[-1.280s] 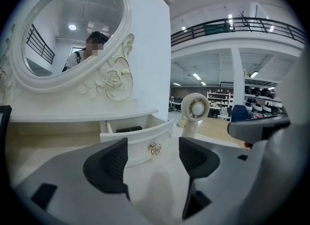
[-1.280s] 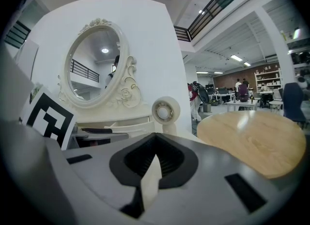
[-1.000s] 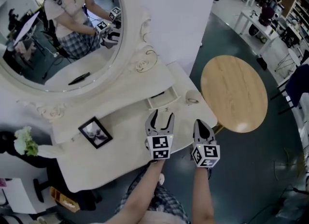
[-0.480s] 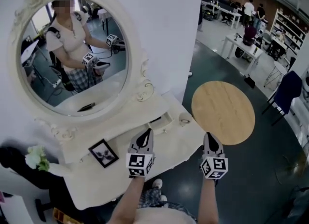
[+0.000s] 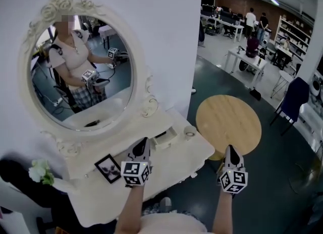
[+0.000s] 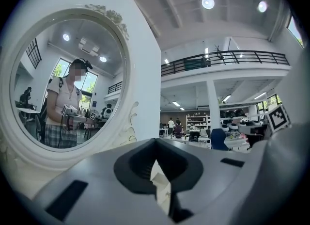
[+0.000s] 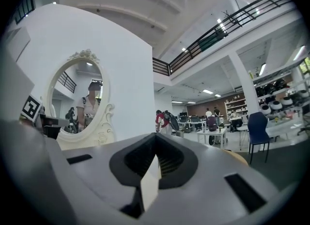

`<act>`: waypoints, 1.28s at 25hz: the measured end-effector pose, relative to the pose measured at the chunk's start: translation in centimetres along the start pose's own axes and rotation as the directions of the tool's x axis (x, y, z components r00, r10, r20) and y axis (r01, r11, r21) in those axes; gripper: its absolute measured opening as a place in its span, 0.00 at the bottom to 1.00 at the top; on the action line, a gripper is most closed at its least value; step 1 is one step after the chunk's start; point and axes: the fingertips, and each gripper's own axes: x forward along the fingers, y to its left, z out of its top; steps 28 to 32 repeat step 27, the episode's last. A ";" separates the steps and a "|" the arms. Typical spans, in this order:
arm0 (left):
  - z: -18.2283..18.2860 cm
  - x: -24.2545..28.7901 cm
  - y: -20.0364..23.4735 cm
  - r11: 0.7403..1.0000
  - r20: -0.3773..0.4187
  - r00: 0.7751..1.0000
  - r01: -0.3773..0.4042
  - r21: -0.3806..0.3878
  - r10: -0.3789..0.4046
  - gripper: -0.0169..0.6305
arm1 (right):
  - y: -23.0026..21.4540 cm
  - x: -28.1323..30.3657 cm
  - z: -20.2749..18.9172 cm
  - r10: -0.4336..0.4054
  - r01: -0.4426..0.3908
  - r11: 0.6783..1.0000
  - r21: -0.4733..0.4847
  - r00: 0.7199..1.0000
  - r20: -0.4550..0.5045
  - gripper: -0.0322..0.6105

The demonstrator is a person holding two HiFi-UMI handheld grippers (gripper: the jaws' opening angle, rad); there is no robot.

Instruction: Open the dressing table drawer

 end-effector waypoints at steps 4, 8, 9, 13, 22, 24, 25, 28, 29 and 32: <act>0.2 -0.1 0.1 1.000 -0.003 1.000 0.000 0.022 0.000 0.07 | -0.5 -0.6 0.1 -0.024 0.024 0.999 -0.026 1.000 -0.002 0.07; 0.4 -0.3 0.3 0.999 -0.003 1.000 0.002 0.034 -0.002 0.07 | -1.0 -0.9 0.2 -0.033 0.033 0.999 -0.035 0.999 -0.004 0.07; 0.4 -0.4 0.4 0.999 -0.002 1.000 0.000 0.032 0.000 0.07 | -1.0 -0.9 0.2 -0.032 0.032 0.999 -0.037 0.999 -0.004 0.07; 0.6 -0.7 0.5 0.999 -0.005 1.000 -0.008 0.050 0.008 0.07 | -1.0 -1.1 0.3 -0.023 0.023 0.999 -0.043 1.000 -0.009 0.07; 0.3 -0.7 0.9 0.999 -0.014 1.000 -0.015 0.038 0.016 0.07 | -1.2 -1.1 0.5 -0.027 0.026 0.999 -0.041 1.000 -0.011 0.07; 0.4 -0.5 0.8 0.999 -0.011 1.000 -0.012 0.036 0.013 0.07 | -1.4 -1.1 0.4 -0.031 0.031 0.999 -0.041 0.999 -0.012 0.07; 0.4 -0.4 0.8 0.999 -0.011 1.000 -0.010 0.036 0.011 0.07 | -1.5 -1.1 0.4 -0.033 0.033 0.999 -0.041 0.999 -0.013 0.07; 0.3 -0.2 0.7 0.999 -0.012 1.000 -0.006 0.037 0.006 0.07 | -1.7 -1.0 0.2 -0.038 0.037 0.998 -0.043 0.999 -0.015 0.07; 0.3 -0.2 0.7 0.999 -0.012 1.000 -0.006 0.037 0.006 0.07 | -1.7 -1.0 0.2 -0.038 0.037 0.998 -0.043 0.999 -0.015 0.07; 0.3 -0.2 0.7 0.999 -0.012 1.000 -0.006 0.037 0.006 0.07 | -1.7 -1.0 0.2 -0.038 0.037 0.998 -0.043 0.999 -0.015 0.07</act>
